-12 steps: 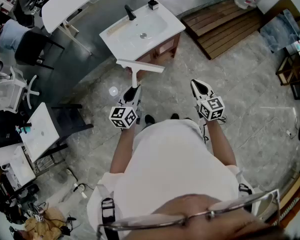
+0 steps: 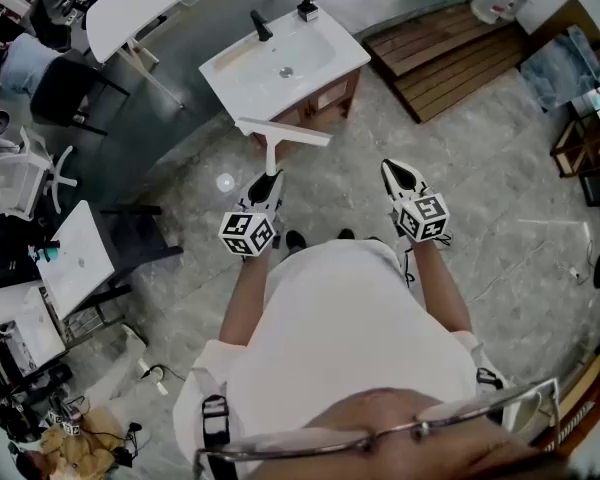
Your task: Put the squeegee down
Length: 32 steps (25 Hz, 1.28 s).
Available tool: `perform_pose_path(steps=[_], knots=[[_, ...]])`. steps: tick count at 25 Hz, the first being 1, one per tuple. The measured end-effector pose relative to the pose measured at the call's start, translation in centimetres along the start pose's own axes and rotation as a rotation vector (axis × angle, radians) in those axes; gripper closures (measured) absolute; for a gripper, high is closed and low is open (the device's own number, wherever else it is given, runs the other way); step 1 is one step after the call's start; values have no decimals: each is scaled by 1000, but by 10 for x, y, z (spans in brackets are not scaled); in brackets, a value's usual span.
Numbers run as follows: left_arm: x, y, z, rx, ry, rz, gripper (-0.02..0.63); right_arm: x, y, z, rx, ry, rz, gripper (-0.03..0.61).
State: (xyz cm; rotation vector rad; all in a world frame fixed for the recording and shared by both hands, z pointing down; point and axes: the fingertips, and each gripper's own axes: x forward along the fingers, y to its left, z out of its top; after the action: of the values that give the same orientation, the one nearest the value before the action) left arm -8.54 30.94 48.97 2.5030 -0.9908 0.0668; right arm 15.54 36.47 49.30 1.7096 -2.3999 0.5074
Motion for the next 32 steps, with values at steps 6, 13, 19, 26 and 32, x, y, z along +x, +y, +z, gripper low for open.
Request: perform_pose_path(steps=[6,13,19,26,32], knots=[[1,-6,-2,7,4,6,526,-1,-5,1,9,-6,6,574],[6,-21,-8,9,10,23,525,-6,-20,-1,33,-11,18,574],[11,-33,-16,7,15,47,525,-10,-33,-5,48,-5,35,574],[16,-47,-26,-34,6,81,525,-17,-50,-7,35,8,68,572],[19,-52,-32,-31,8,116,525,-13,-59,-4,24,12,93,572]])
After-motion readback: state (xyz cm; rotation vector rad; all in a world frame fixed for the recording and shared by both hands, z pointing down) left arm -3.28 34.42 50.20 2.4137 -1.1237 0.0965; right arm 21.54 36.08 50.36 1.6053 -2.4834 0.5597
